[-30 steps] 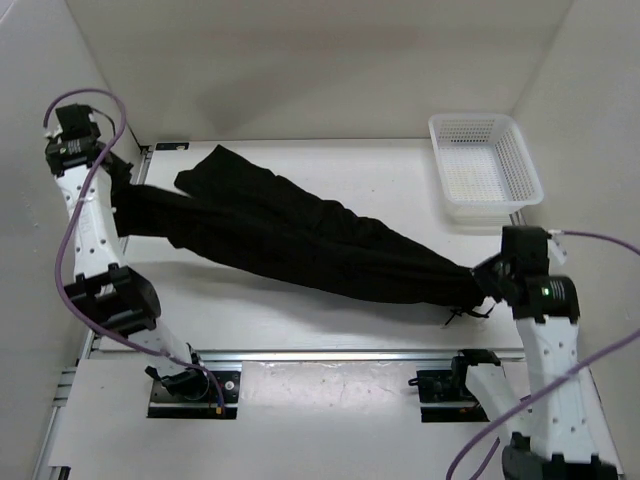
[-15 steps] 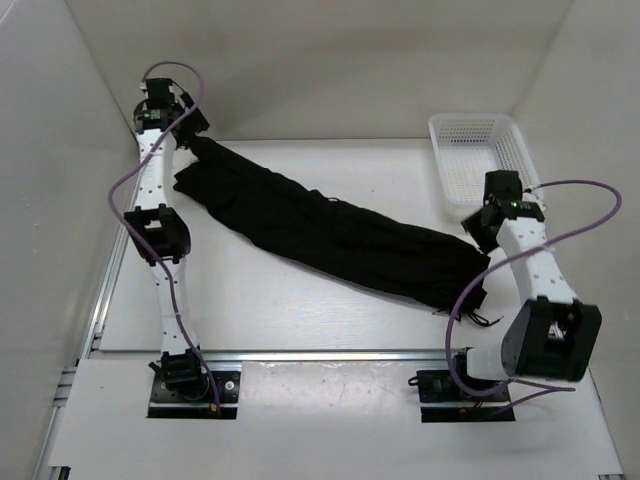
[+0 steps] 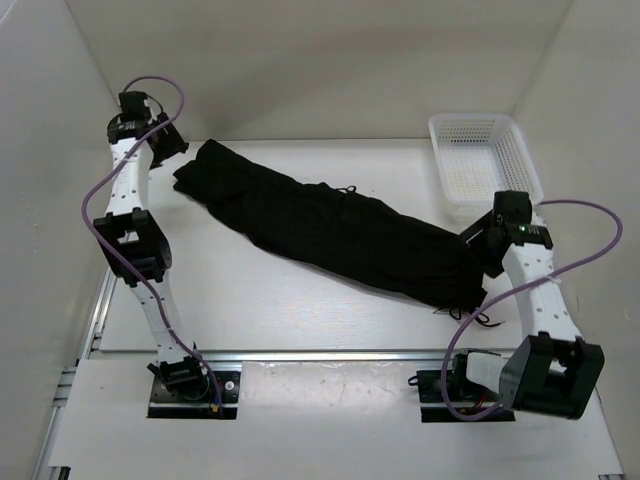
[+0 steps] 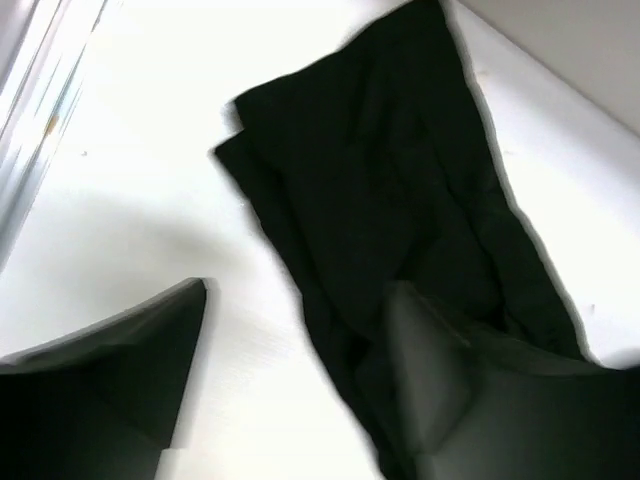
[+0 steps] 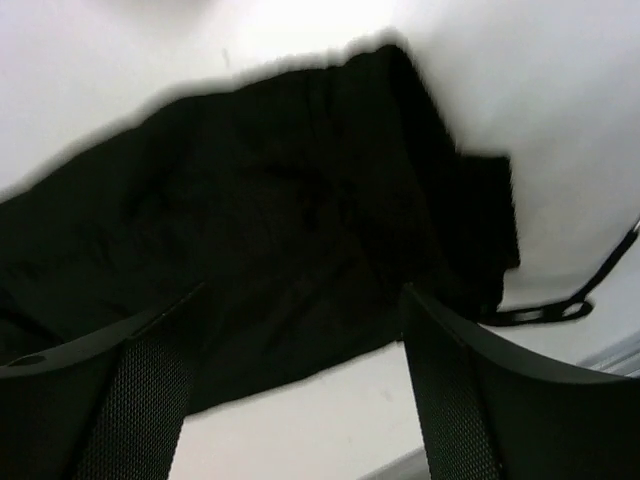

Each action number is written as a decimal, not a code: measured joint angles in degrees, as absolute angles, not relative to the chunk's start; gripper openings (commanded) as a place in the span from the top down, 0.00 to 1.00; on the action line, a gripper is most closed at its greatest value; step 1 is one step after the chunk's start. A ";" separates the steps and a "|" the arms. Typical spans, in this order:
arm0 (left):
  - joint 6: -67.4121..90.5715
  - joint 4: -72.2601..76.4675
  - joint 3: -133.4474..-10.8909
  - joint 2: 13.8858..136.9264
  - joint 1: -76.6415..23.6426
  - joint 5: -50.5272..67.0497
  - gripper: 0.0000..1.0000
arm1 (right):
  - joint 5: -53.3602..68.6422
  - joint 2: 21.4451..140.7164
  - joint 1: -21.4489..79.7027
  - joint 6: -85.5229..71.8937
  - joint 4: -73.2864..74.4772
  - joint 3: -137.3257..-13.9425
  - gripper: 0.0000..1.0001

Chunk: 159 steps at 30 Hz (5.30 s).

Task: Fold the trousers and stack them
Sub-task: Fold the trousers

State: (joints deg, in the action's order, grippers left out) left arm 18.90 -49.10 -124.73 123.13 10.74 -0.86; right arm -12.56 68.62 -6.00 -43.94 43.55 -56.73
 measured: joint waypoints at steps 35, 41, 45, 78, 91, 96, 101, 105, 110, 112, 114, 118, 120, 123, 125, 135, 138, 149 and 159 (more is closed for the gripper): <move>26.92 -58.15 -123.61 139.39 11.20 -3.42 0.90 | 1.63 79.33 -11.03 -49.95 30.85 -42.83 1.00; 29.58 -62.19 -111.63 128.49 15.46 -4.14 0.90 | 4.19 72.64 -17.26 -47.75 34.24 -42.89 1.00; 31.09 -62.67 -103.85 121.40 16.51 -6.42 0.90 | 4.25 71.18 -17.87 -46.98 37.30 -42.87 1.00; 37.74 -55.37 -86.52 113.69 25.71 -8.71 0.19 | 7.90 64.62 -19.44 -31.22 46.22 -57.56 0.03; 42.09 -52.51 -85.58 117.97 25.47 -5.72 0.78 | 8.05 63.51 -19.44 -31.18 46.59 -57.56 0.03; 42.28 -52.34 -85.43 117.51 24.56 -6.68 0.90 | 8.03 63.09 -19.44 -31.20 46.59 -57.56 0.03; 40.47 -53.47 -85.67 113.10 21.41 -10.74 0.90 | 8.08 63.02 -19.44 -31.20 46.61 -57.56 0.03; 38.17 -55.51 -87.37 103.74 15.05 -15.97 0.90 | 8.08 62.54 -19.44 -31.22 46.61 -57.56 0.03; 37.65 -57.21 -88.79 90.32 -2.66 -22.55 0.90 | 8.16 61.63 -19.44 -31.35 46.59 -57.56 0.03; 39.05 -58.46 -88.79 87.48 -12.29 -24.40 0.90 | 8.19 61.54 -19.44 -31.44 46.59 -57.56 0.03; 40.99 -59.42 -87.50 86.72 -22.37 -25.85 0.88 | 8.25 61.43 -19.44 -31.48 46.59 -57.54 0.03; 43.29 -62.17 -84.86 91.83 -40.99 -27.00 0.58 | 8.40 61.14 -19.44 -31.51 46.54 -57.12 0.03; 44.31 -65.17 -87.13 98.50 -49.10 -27.70 0.33 | 8.56 61.06 -19.44 -31.51 46.50 -56.75 0.03; 45.65 -70.02 -92.31 107.48 -56.42 -29.54 0.19 | 8.82 60.66 -19.44 -31.48 46.59 -56.21 0.01; 45.80 -71.88 -94.26 108.90 -57.39 -29.91 0.18 | 9.08 60.03 -19.44 -31.46 46.57 -55.94 0.01; 45.21 -75.85 -101.73 99.61 -49.19 -31.09 0.61 | 11.66 58.39 -19.44 -31.46 46.35 -55.27 0.01; 44.84 -76.09 -98.21 96.77 -45.74 -30.76 0.00 | 12.60 58.33 -19.42 -31.46 46.33 -55.24 0.01; 36.64 -64.93 -86.54 93.03 -30.59 -18.98 0.00 | 14.50 58.33 -19.31 -31.46 45.93 -54.78 0.01; 31.53 -57.76 -87.92 96.95 -30.98 -9.76 0.00 | 15.22 58.30 -18.65 -31.46 45.60 -54.57 0.01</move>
